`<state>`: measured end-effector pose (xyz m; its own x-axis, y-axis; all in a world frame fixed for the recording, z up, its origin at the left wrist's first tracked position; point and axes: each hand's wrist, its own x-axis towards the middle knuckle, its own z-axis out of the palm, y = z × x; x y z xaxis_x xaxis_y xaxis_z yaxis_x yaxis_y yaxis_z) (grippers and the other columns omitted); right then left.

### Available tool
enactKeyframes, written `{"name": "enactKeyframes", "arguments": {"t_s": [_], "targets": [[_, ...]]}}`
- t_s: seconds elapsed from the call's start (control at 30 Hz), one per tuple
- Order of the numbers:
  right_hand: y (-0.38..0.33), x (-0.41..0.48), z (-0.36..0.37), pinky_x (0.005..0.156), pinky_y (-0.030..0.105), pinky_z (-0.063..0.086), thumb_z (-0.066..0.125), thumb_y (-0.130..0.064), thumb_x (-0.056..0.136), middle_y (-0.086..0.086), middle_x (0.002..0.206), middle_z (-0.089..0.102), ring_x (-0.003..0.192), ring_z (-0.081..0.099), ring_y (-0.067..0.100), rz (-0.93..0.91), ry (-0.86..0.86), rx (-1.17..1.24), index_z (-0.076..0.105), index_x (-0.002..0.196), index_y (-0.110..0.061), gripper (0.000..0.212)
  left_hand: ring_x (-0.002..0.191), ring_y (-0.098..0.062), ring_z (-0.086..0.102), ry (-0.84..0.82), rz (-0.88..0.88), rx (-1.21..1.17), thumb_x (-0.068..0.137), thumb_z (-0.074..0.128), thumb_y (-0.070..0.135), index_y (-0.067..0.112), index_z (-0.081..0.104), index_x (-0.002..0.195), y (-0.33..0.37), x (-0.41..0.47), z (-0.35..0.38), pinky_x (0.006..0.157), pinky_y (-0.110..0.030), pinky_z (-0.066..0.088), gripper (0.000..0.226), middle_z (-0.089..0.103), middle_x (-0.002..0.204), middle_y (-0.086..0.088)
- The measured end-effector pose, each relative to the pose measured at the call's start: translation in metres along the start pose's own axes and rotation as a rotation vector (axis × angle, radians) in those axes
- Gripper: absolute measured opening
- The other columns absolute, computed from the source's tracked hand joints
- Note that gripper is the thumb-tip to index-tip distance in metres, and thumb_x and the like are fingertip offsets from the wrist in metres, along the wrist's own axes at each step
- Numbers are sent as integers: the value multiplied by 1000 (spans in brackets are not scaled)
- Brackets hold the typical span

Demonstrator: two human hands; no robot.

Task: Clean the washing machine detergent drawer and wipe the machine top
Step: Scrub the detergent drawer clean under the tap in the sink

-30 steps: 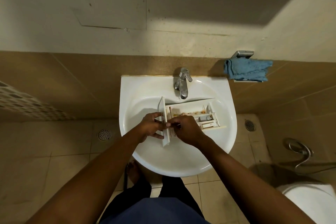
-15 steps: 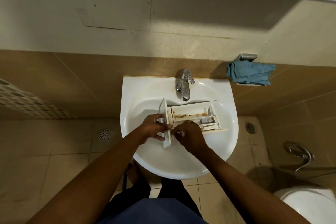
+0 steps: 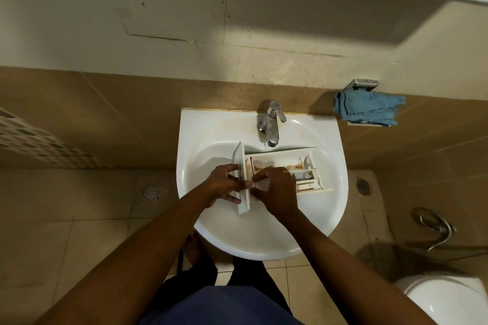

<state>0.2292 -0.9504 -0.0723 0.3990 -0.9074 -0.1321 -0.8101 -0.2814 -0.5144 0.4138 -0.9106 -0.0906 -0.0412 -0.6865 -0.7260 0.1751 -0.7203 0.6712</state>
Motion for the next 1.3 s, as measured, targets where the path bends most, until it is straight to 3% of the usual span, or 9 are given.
{"name": "enactKeyframes", "arguments": {"t_s": [0.23, 0.4, 0.47, 0.6, 0.73, 0.93, 1.1, 1.2, 1.3], "targets": [[-17, 56, 17, 90, 46, 53, 82, -41, 78, -23, 73, 63, 84, 69, 9, 224, 94, 153, 70, 79, -36, 12, 100, -29, 75, 0, -13, -7, 77, 90, 14, 15, 53, 147, 2, -1, -1, 72, -48, 65, 79, 76, 111, -15], [7, 25, 6, 87, 43, 57, 87, -33, 76, -11, 95, 78, 89, 71, 13, 106, -25, 76, 80, 98, -30, 23, 103, -30, 74, 1, -3, -3, 77, 89, 13, 14, 52, 148, 2, -2, -1, 69, -46, 65, 80, 74, 114, -15], [12, 22, -1, 87, 39, 57, 88, -31, 77, -12, 94, 79, 87, 71, 9, 68, -85, 66, 81, 95, -29, 19, 104, -30, 74, -1, -4, 2, 78, 89, 13, 14, 50, 149, 1, -1, 0, 70, -47, 65, 81, 74, 116, -15], [8, 46, 4, 86, 35, 57, 77, -26, 81, -24, 77, 75, 76, 70, -4, 163, 5, 174, 80, 78, -37, 12, 102, -30, 74, -5, 0, 4, 80, 87, 12, 14, 51, 148, 1, -1, 0, 70, -46, 65, 77, 74, 113, -16], [9, 52, 12, 87, 39, 55, 71, -34, 82, -20, 80, 76, 77, 69, 2, 179, 18, 95, 79, 80, -37, 9, 99, -28, 75, 7, -7, 13, 80, 87, 11, 14, 52, 148, 3, -1, 0, 66, -43, 65, 76, 75, 112, -15], [18, 21, 4, 75, 3, 41, 82, -33, 81, -11, 85, 79, 67, 60, -7, 96, 2, 61, 83, 90, -28, 11, 101, -29, 74, 2, 3, 31, 80, 87, 13, 14, 51, 149, 2, 2, 1, 69, -46, 65, 78, 73, 117, -15], [0, 54, 14, 87, 34, 55, 74, -35, 85, -14, 86, 77, 82, 69, 6, 205, 52, 157, 80, 87, -30, 8, 98, -29, 75, 8, -8, 9, 78, 89, 13, 14, 54, 146, 3, 0, 1, 66, -44, 64, 77, 75, 111, -17], [-4, 62, 16, 89, 40, 54, 72, -37, 88, -11, 89, 76, 87, 69, 13, 242, 42, 117, 79, 88, -28, 11, 99, -28, 75, 13, -18, 7, 78, 89, 12, 14, 53, 147, 5, -1, 2, 64, -42, 64, 77, 75, 112, -16], [10, 50, 15, 87, 37, 57, 77, -32, 83, -15, 90, 76, 86, 70, 7, 200, -46, 153, 79, 87, -31, 5, 98, -28, 75, 17, -21, 14, 79, 87, 10, 14, 52, 148, 4, 0, 2, 64, -42, 64, 77, 74, 114, -15]]}}
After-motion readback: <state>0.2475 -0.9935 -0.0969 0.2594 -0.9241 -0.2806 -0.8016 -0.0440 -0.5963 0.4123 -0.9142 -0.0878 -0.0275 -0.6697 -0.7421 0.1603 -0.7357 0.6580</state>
